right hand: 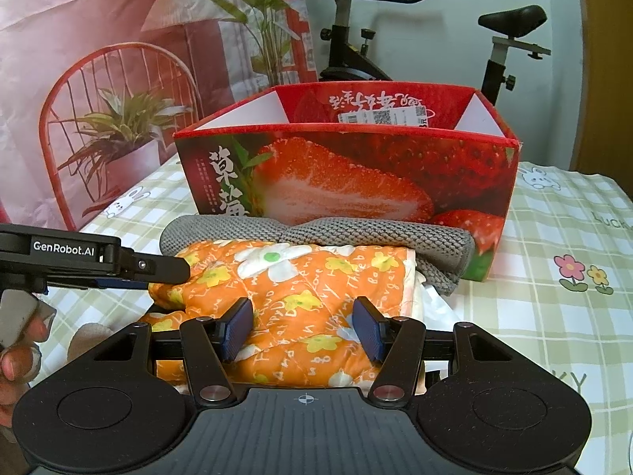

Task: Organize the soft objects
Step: 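Move the left tool back to the orange floral pouch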

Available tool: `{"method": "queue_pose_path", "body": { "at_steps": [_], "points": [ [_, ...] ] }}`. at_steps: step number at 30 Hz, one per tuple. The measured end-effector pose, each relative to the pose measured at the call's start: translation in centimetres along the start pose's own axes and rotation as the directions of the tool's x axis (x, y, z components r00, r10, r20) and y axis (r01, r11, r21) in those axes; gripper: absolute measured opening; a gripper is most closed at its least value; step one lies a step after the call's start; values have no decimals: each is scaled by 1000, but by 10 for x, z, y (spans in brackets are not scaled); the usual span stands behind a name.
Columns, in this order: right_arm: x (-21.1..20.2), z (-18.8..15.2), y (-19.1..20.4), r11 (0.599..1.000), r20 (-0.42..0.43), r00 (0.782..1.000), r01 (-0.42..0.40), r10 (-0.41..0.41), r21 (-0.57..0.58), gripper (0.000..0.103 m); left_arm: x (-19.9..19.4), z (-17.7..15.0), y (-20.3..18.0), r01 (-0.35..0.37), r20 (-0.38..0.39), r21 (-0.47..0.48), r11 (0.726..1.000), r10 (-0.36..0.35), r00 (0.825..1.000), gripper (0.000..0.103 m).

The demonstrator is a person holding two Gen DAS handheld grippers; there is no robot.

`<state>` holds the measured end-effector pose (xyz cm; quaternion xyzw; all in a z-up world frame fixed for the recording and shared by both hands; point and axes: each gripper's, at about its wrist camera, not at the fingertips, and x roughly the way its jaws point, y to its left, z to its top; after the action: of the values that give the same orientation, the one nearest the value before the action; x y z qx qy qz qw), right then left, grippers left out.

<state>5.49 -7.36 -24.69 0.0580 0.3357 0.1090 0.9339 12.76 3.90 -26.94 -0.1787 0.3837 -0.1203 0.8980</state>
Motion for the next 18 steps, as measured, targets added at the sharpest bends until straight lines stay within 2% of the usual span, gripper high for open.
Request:
{"method": "queue_pose_path", "body": {
  "at_steps": [12, 14, 18],
  "points": [
    [-10, 5, -2, 1000, 14, 1000, -1, 1, 6, 55, 11, 1, -1, 24, -13, -3, 1000, -24, 1000, 62],
    [-16, 7, -4, 1000, 29, 1000, 11, -11, 11, 59, 13, 1, -2, 26, -13, 5, 1000, -26, 1000, 62],
    [-21, 9, -12, 999, 43, 998, 44, -46, 30, 60, 13, -1, -3, 31, -8, 17, 999, -31, 999, 60]
  ]
}}
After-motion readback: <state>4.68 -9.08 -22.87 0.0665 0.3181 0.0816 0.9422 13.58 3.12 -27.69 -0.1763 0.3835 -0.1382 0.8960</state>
